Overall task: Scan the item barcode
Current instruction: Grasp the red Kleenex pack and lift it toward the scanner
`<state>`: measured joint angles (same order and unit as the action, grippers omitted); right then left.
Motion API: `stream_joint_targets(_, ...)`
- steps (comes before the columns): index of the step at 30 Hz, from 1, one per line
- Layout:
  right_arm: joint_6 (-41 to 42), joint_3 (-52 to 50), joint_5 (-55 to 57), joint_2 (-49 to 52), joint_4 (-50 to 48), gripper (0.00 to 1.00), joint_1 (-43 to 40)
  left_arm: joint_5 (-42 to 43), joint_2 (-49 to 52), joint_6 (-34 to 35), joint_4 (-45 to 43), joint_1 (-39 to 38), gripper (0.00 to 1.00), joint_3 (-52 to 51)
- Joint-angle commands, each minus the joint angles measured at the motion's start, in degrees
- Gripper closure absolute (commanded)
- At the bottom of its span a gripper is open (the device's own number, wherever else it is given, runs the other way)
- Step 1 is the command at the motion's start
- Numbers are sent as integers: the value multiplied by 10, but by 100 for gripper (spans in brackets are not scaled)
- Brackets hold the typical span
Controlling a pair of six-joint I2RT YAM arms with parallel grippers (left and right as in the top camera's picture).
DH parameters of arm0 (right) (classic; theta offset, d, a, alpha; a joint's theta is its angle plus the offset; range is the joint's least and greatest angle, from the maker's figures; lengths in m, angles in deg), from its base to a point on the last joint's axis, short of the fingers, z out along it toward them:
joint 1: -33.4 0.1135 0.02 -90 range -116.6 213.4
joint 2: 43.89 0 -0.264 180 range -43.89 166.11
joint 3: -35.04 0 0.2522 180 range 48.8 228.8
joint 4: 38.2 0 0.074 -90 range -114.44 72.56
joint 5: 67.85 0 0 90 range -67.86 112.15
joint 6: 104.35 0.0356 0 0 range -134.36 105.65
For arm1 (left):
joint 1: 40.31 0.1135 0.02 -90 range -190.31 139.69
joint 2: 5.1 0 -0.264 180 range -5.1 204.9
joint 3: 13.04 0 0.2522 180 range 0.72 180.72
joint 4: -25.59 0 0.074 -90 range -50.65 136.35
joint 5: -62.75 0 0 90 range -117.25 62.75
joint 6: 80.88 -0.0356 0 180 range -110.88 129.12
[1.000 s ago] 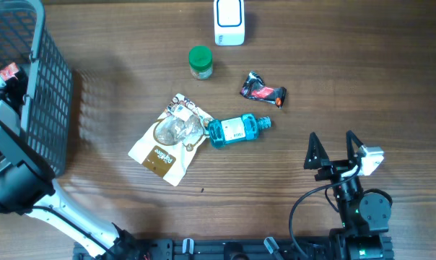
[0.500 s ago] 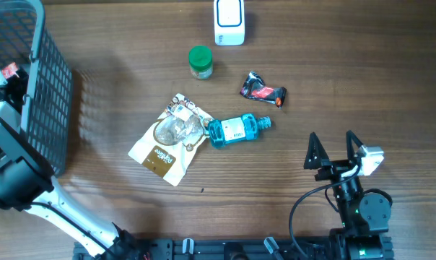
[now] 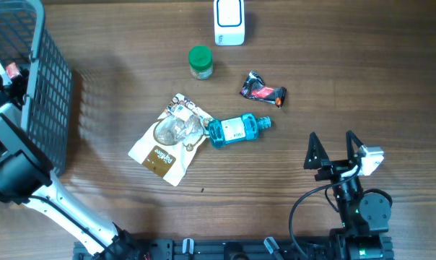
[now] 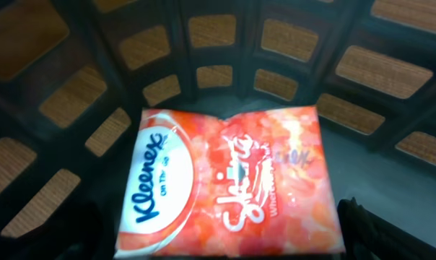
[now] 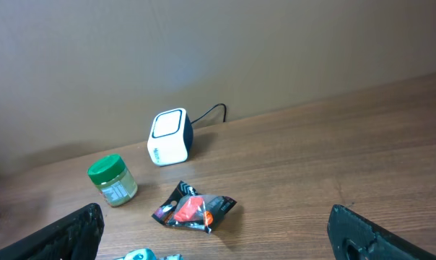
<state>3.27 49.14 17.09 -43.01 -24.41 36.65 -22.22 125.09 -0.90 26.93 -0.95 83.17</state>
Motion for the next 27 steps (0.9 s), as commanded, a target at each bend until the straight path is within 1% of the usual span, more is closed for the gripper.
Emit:
stream_joint_targets(1,-10,0,6,-5,-1,0,1,3,32,-3,-6,2,0,-5)
stream_joint_targets(7,-10,0,6,-5,-1,0,1,6,40,-3,-16,2,0,-4)
stream_joint_targets(8,-10,0,6,-5,-1,0,1,9,40,-3,-15,2,4,-4)
stream_joint_targets(9,-10,0,6,-5,-1,0,1,12,41,-2,-14,2,16,-5)
stream_joint_targets(10,-10,0,6,-5,-1,0,1,12,41,0,-10,2,40,-4)
stream_joint_targets(11,-10,0,6,-5,-1,0,1,12,41,0,-6,2,52,-4)
stream_joint_targets(12,-9,0,6,-5,-1,0,1,11,41,0,-1,2,54,-4)
stream_joint_targets(13,-10,0,6,-5,-1,0,1,11,41,0,3,2,49,-4)
stream_joint_targets(16,-9,0,6,-5,-1,0,1,11,40,4,21,2,50,-4)
stream_joint_targets(20,-10,0,6,-5,-1,0,1,11,24,30,44,3,52,-4)
stream_joint_targets(22,-10,0,6,-5,-1,0,1,11,6,31,59,2,66,-4)
stream_joint_targets(23,-10,0,6,-5,-1,0,1,11,-11,30,72,3,67,-4)
stream_joint_targets(27,-10,0,5,-5,-1,0,1,10,-88,30,113,3,70,-4)
